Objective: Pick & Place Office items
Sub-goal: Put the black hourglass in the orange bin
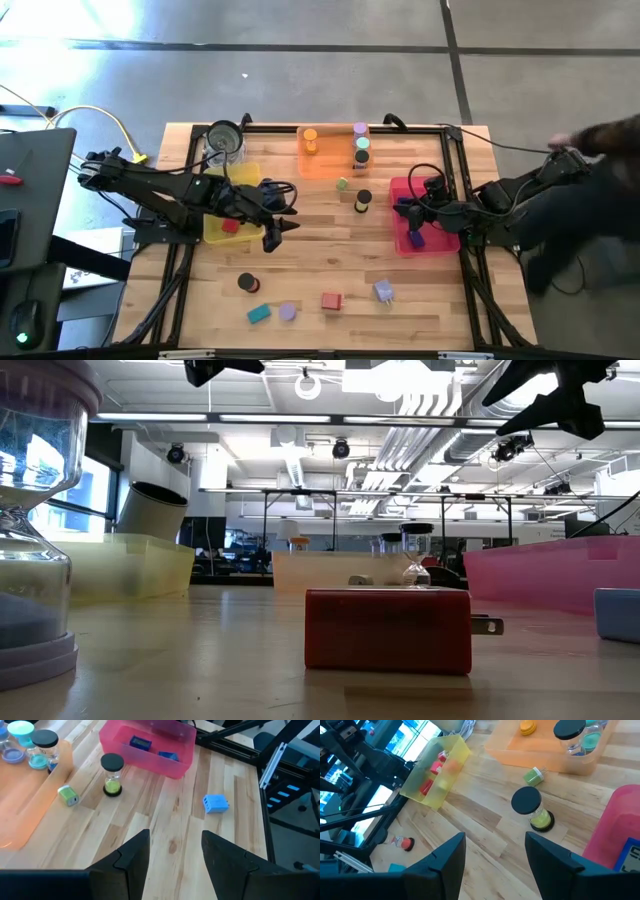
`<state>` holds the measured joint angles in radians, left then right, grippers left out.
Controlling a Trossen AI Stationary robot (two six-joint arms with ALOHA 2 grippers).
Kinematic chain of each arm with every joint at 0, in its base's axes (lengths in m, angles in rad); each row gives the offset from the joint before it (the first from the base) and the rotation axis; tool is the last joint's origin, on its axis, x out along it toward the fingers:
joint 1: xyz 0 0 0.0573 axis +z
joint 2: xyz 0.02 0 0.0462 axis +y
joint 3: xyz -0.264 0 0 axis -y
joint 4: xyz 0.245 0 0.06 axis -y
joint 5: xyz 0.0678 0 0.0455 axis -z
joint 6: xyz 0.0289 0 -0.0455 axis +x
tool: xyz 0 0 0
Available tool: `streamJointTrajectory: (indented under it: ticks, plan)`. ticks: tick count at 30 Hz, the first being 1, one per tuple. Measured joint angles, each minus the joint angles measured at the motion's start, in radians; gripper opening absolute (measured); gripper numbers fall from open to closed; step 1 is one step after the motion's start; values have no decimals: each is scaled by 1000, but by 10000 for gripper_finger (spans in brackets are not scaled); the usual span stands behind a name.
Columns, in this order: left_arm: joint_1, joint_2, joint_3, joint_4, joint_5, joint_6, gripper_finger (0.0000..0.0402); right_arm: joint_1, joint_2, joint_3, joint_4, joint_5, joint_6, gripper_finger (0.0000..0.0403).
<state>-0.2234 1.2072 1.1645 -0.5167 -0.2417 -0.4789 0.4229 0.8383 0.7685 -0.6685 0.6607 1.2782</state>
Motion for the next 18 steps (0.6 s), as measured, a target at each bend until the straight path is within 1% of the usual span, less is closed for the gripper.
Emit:
streamJointTrajectory:
  ticks: [6, 12, 15, 18]
  plan:
    - [12, 0, 0, 0, 0, 0, 175, 0, 0, 0, 9, 21, -29, 194]
    - [12, 0, -1, 0, 1, 34, 180, 0, 0, -1, 77, 22, -125, 194]
    - [12, 0, -1, 0, 1, 57, 201, -6, 4, -1, 98, 37, -135, 194]
    - [12, 0, -2, 0, 1, 60, 238, -24, 13, -1, 98, 61, -132, 194]
